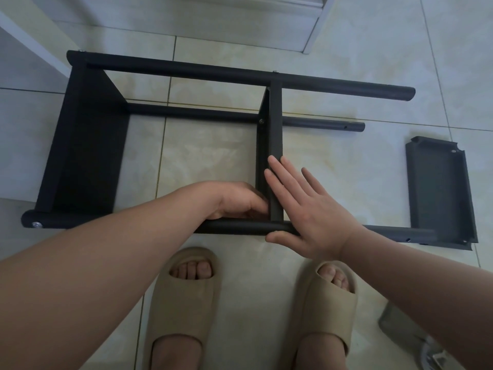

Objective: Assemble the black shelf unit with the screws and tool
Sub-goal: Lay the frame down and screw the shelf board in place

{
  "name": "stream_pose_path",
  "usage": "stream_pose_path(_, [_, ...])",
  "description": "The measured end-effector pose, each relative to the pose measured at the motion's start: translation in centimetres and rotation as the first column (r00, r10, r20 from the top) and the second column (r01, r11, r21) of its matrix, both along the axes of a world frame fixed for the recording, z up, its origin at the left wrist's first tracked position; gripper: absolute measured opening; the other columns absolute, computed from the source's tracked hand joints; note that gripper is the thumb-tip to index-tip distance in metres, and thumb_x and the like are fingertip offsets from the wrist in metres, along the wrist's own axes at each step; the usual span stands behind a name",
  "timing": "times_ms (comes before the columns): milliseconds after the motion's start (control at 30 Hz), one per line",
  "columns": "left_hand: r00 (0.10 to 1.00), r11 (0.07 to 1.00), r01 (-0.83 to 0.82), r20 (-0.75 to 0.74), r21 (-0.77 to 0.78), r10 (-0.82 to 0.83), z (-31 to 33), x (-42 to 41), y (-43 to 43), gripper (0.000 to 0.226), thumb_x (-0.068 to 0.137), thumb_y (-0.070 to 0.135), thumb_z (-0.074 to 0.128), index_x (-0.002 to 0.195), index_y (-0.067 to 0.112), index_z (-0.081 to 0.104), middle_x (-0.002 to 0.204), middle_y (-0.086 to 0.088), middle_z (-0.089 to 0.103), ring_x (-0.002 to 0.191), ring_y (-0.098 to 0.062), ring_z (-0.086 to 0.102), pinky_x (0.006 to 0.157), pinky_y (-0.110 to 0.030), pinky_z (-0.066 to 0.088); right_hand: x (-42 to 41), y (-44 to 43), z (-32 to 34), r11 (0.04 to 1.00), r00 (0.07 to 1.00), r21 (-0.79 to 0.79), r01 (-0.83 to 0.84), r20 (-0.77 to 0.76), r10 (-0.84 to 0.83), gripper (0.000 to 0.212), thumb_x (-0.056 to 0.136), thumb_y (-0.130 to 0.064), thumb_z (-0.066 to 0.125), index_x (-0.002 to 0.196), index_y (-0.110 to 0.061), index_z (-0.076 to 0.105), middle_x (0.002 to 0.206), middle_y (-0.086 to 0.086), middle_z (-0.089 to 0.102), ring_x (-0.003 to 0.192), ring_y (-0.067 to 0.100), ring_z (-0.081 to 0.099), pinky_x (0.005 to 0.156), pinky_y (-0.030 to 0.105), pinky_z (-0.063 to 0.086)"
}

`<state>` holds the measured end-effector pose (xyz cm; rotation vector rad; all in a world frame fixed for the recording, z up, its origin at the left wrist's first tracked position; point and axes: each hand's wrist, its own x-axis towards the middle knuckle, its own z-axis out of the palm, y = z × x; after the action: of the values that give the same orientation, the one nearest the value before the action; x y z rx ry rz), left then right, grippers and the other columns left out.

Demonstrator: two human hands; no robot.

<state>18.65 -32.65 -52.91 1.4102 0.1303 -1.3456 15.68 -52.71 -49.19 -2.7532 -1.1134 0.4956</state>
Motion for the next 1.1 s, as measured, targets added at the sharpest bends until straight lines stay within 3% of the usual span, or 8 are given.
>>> stream_pose_path(67, [1.0,1.0,-0.012,0.012,0.011,0.012,-0.11,-0.09,-0.03,0.037,0.089,0.003,0.058,0.062,0.02,0.077,0.073,-0.008,0.072,0.066,-0.02,0.07,0.06,-0.025,0.054,0.01,0.0,0.02,1.0,1.0,-0.007,-0.007,0.0,0.007,0.099,0.094,-0.075,0.028,0.162,-0.008,0.001,0.169,0.008,-0.013,0.156,0.025,-0.014,0.125,0.055,0.013])
stream_pose_path(233, [0.999,0.999,-0.032,0.033,0.035,0.03,-0.22,-0.04,-0.01,0.026,0.087,-0.001,0.057,0.071,0.013,0.073,0.073,-0.012,0.07,0.065,-0.022,0.068,0.062,-0.027,0.053,-0.04,-0.02,0.06,1.0,1.0,-0.021,-0.019,0.005,0.02,0.097,0.095,-0.073,0.026,0.161,-0.007,0.0,0.169,0.01,-0.014,0.156,0.026,-0.015,0.125,0.054,0.012])
stream_pose_path(433, [0.999,1.0,-0.021,0.026,0.022,0.02,-0.34,0.02,0.14,0.03,0.082,0.0,0.059,0.062,0.017,0.075,0.067,-0.009,0.069,0.058,-0.019,0.068,0.053,-0.022,0.051,-0.02,-0.02,-0.03,1.0,1.0,-0.006,-0.017,0.007,0.017,0.095,0.096,-0.072,0.026,0.161,-0.007,0.002,0.169,0.01,-0.012,0.156,0.026,-0.014,0.125,0.054,0.012])
stream_pose_path(567, [0.999,0.999,-0.041,0.024,0.011,0.041,-0.47,0.01,0.17,0.012,0.083,-0.002,0.058,0.085,0.004,0.069,0.081,-0.018,0.066,0.069,-0.024,0.067,0.064,-0.028,0.054,-0.16,-0.02,-0.15,1.0,1.0,0.027,-0.002,0.028,0.001,0.095,0.096,-0.071,0.03,0.161,-0.006,0.008,0.169,0.011,-0.005,0.157,0.028,-0.008,0.123,0.057,0.017])
stream_pose_path(733, [0.999,0.998,-0.052,0.004,-0.023,0.052,-0.42,-0.02,0.2,0.019,0.087,-0.007,0.054,0.102,-0.001,0.063,0.095,-0.025,0.059,0.088,-0.033,0.06,0.082,-0.04,0.048,-0.22,0.0,-0.2,1.0,0.999,0.028,0.002,0.052,-0.003,0.095,0.096,-0.072,0.03,0.161,-0.006,0.01,0.17,0.011,-0.002,0.157,0.028,-0.005,0.123,0.057,0.018])
stream_pose_path(900, [0.998,0.998,-0.059,-0.038,-0.03,0.057,-0.2,0.1,0.07,0.016,0.088,-0.005,0.052,0.088,0.002,0.067,0.076,-0.014,0.069,0.065,-0.021,0.069,0.058,-0.025,0.054,-0.24,0.01,-0.21,1.0,0.998,0.016,0.003,0.057,-0.004,0.096,0.095,-0.073,0.03,0.161,-0.007,0.01,0.17,0.01,-0.003,0.157,0.027,-0.006,0.123,0.057,0.018])
stream_pose_path(1100, [0.996,0.997,-0.067,-0.056,-0.033,0.065,-0.03,0.08,0.01,0.018,0.09,-0.004,0.053,0.085,0.005,0.069,0.073,-0.012,0.071,0.064,-0.02,0.07,0.057,-0.024,0.054,-0.25,0.0,-0.28,1.0,0.998,0.023,0.004,0.058,-0.006,0.095,0.095,-0.073,0.03,0.162,-0.008,0.01,0.17,0.01,-0.002,0.157,0.027,-0.006,0.123,0.057,0.018])
